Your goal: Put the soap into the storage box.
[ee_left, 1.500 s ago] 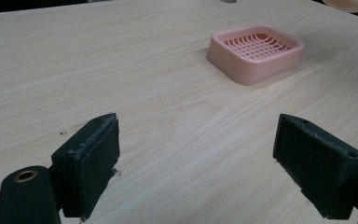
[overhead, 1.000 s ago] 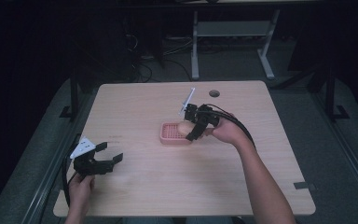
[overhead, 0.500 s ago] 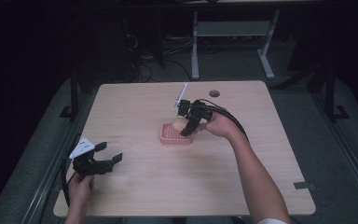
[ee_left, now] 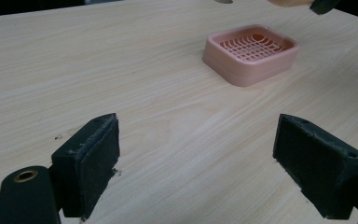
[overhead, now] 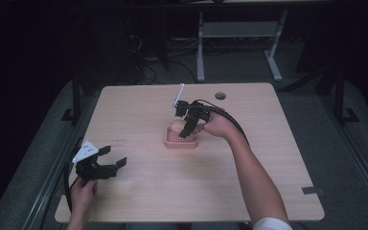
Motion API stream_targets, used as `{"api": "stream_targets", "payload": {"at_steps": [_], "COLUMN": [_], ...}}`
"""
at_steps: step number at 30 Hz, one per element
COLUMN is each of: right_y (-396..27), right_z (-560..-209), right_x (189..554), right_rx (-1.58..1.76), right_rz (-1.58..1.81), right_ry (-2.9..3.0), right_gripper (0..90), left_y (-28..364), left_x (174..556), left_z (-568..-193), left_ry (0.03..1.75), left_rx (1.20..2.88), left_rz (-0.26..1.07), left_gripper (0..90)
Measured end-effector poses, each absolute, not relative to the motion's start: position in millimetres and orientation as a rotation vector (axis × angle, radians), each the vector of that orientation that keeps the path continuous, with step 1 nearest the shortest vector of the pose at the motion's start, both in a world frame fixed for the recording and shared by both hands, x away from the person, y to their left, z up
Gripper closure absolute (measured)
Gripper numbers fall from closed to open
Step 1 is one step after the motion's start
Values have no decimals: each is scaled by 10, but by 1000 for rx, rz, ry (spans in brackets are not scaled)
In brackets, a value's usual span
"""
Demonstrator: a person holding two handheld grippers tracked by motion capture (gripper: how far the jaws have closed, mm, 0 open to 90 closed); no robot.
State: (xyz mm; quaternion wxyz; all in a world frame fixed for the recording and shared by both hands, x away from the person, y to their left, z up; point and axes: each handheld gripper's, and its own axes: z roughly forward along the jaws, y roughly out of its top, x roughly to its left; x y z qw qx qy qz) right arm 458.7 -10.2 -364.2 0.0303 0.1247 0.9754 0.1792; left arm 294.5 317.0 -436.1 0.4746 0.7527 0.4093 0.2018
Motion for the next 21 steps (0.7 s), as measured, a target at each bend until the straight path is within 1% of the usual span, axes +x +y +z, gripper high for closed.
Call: {"api": "stream_targets", "payload": {"at_steps": [21], "right_y": [35], "right_z": [-3934], "right_x": [4776], "right_rx": [407], "right_rz": [499], "right_ry": [3060], "right_gripper": [319], "left_y": [3176], "left_x": [2941], "left_z": [-4355], "left_ry": [1003], "left_rx": [1834], "left_rz": [492], "left_gripper": [143]}}
